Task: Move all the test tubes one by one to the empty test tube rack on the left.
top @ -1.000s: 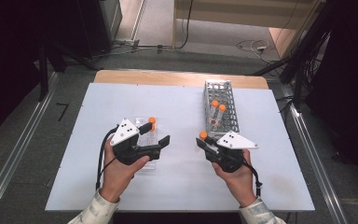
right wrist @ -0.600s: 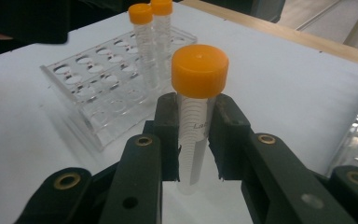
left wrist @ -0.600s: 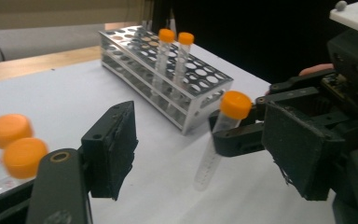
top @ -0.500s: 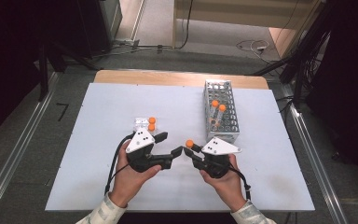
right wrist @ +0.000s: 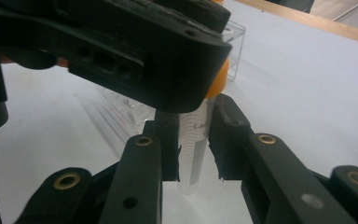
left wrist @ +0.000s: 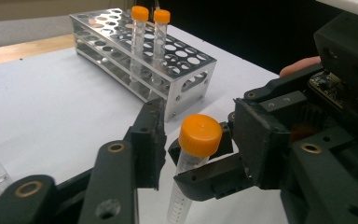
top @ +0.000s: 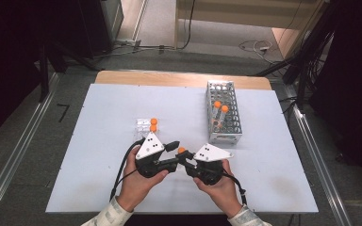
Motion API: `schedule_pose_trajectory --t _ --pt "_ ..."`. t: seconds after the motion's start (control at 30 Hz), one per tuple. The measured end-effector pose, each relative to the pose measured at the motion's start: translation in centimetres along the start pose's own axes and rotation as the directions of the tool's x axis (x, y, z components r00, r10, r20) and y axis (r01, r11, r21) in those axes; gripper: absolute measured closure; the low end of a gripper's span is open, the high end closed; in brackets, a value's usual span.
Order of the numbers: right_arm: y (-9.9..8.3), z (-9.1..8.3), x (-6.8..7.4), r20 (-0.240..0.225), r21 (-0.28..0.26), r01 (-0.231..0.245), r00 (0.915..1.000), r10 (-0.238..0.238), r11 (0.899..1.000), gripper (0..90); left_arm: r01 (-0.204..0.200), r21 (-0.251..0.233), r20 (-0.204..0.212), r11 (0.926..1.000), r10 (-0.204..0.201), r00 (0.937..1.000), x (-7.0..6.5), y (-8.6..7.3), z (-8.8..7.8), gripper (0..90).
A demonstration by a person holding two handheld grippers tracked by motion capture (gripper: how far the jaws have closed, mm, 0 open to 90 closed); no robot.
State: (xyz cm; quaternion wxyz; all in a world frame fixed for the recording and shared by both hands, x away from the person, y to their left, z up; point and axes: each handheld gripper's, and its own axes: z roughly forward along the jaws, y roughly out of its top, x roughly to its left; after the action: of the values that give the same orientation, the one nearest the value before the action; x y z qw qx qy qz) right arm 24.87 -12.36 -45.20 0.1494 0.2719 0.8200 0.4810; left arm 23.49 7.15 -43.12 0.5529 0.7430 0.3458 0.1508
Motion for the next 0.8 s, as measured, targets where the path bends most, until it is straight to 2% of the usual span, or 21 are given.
schedule_pose_trajectory --t 0.2,0.63,0.8 --pt "0.07 -0.09 0.08 0.0 -0.006 -0.004 1.0 0.004 1.0 72.0 -0.016 0.01 0.003 0.9998 0.016 0.9999 -0.06 -0.09 0.06 65.7" --pt "0.04 -0.12 0.08 -0.004 -0.009 -0.003 1.0 0.003 1.0 71.4 -0.031 0.013 -0.002 0.9994 0.031 0.9995 -0.11 -0.12 -0.01 70.4" --pt "0.07 -0.08 0.29 -0.029 -0.02 -0.015 0.9995 0.014 1.0 47.6 -0.024 -0.009 -0.007 0.9997 0.024 0.9997 0.04 0.18 -0.45 70.6"
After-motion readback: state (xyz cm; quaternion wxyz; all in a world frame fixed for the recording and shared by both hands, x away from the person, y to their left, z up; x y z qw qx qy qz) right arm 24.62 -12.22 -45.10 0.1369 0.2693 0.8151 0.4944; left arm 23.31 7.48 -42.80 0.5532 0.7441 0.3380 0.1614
